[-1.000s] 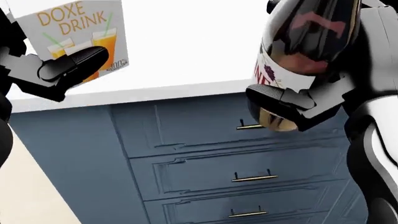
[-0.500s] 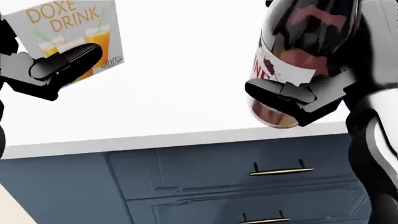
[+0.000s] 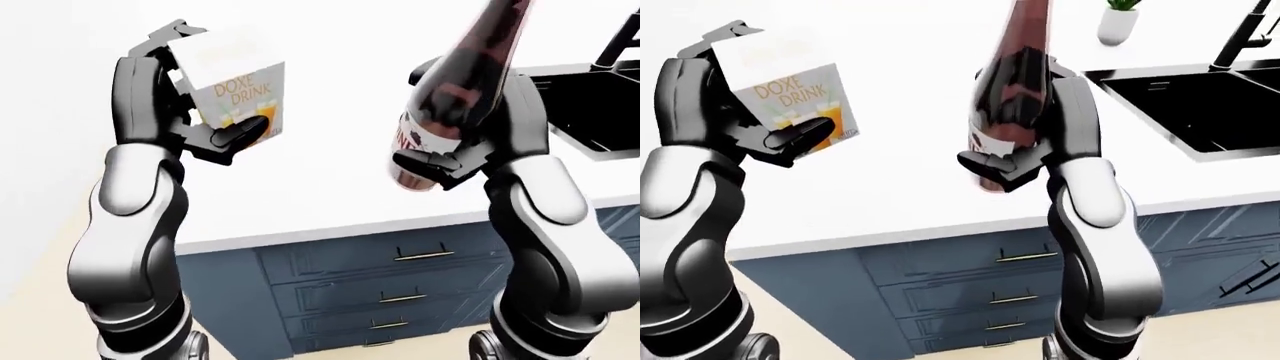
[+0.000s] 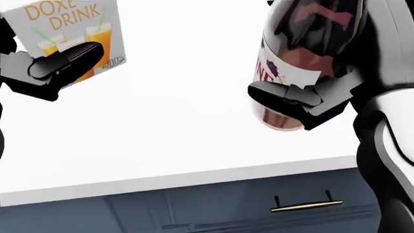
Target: Move the drinks to the dining counter.
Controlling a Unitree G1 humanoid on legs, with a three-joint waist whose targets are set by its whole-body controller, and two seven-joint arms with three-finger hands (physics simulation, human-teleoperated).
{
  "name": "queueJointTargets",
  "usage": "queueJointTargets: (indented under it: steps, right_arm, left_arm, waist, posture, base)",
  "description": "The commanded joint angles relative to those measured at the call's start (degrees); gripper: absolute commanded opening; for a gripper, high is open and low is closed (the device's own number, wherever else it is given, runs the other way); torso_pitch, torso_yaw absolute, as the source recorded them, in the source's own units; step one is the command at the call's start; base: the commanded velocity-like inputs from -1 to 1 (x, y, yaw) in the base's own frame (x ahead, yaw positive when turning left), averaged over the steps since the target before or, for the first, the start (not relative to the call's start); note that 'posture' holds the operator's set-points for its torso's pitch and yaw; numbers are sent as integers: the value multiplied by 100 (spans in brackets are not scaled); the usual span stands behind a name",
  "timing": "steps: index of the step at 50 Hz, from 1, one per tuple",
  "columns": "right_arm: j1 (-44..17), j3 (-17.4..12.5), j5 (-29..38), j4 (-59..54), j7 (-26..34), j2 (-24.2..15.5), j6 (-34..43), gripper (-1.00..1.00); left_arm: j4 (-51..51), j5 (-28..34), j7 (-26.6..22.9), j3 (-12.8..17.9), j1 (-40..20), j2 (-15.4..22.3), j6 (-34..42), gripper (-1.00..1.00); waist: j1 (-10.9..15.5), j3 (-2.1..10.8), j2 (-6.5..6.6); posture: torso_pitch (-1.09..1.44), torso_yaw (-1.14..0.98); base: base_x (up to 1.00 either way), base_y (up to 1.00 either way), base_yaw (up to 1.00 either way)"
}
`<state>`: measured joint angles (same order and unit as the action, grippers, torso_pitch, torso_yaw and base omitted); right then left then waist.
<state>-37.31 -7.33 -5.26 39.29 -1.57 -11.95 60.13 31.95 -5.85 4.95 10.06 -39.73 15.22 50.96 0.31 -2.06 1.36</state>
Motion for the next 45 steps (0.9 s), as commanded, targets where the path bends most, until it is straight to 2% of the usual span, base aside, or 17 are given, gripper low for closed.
queueJointTargets:
  steps: [1, 3, 4, 6, 7, 8, 9, 10, 12, 15, 16, 18, 20, 23, 28, 38, 45]
  right_arm:
    - [-214, -77, -23, 202, -10, -57, -329, -100]
    - [-180, -82, -21, 167, 1, -58, -390, -100]
    - [-180, -81, -20, 163, 0, -58, -392, -100]
    - [-184, -72, -15, 160, -6, -54, -400, -100]
    - [-189, -64, -15, 168, -9, -50, -391, -100]
    - [-198, -64, -18, 180, -11, -45, -376, -100]
    - [-213, -63, -18, 199, -16, -44, -354, -100]
    - [-207, -62, -18, 189, -14, -42, -376, -100]
    - [-217, -61, -21, 205, -17, -39, -362, -100]
    - [-232, -59, -20, 191, -16, -41, -364, -100]
    - [-234, -59, -20, 186, -15, -41, -368, -100]
    - [-263, -61, -25, 205, -21, -44, -332, -100]
    - [-272, -71, -29, 195, -19, -49, -339, -100]
    - [-283, -79, -39, 202, -23, -56, -322, -100]
    - [-237, -59, -36, 153, -21, -50, -399, -100]
    - [-127, 104, 144, 79, 95, -13, -362, -100]
    - [-126, 109, 335, -64, 170, 33, -289, -100]
  left_arm:
    - [84, 22, 16, -3, -155, 23, -99, -100]
    - [59, 35, 15, -20, -158, 17, -119, -100]
    - [50, 37, 12, -19, -158, 14, -127, -100]
    - [52, 38, 9, -13, -174, 15, -116, -100]
    - [62, 39, 6, -13, -175, 18, -105, -100]
    - [60, 40, 3, -9, -173, 17, -108, -100]
    - [59, 40, -1, -3, -173, 21, -110, -100]
    - [74, 35, -3, 5, -183, 27, -88, -100]
    - [98, 25, -3, 18, -192, 33, -60, -100]
    - [80, 26, 0, 18, -174, 33, -94, -100]
    - [85, 26, 2, 18, -176, 35, -88, -100]
    - [96, 21, 8, 19, -183, 35, -71, -100]
    - [92, 18, 10, 18, -183, 34, -73, -100]
    - [118, 13, 17, 16, -175, 31, -54, -100]
    - [98, 18, 18, 9, -162, 25, -91, -100]
    - [142, 9, 11, 25, -104, 25, -105, -100]
    - [214, -20, 27, 37, -111, 39, -34, -100]
  waist:
    - [-21, 97, 74]
    - [-9, 119, 28]
    - [0, 117, -40]
    - [37, 92, -252]
    - [43, 120, -404]
    - [-6, 112, -234]
    - [1, 77, -350]
    - [19, -80, -417]
    - [28, -39, -376]
    - [2, -133, -288]
    - [-21, -138, -224]
    - [-75, -56, 36]
    - [-96, -56, -42]
    - [-94, 62, -84]
    - [-54, 97, -145]
    - [-17, 95, -160]
    - [-23, 77, -149]
  posture:
    - [0, 0]
    - [0, 0]
    - [0, 0]
    - [0, 0]
    - [0, 0]
    - [0, 0]
    - [0, 0]
    - [0, 0]
    - [0, 0]
    - [0, 0]
    - [0, 0]
    - [0, 0]
    - [0, 0]
    - [0, 0]
    - [0, 0]
    - [0, 0]
    - [0, 0]
  base:
    - [12, 0, 0]
    - [11, 0, 0]
    - [11, 0, 0]
    - [12, 0, 0]
    - [11, 0, 0]
    - [11, 0, 0]
    - [10, 0, 0]
    - [3, 0, 0]
    - [0, 0, 0]
    - [0, 0, 0]
    - [0, 0, 0]
    - [0, 0, 0]
    - [0, 0, 0]
    - [0, 0, 0]
    - [0, 0, 0]
    - [0, 0, 0]
    - [0, 0, 0]
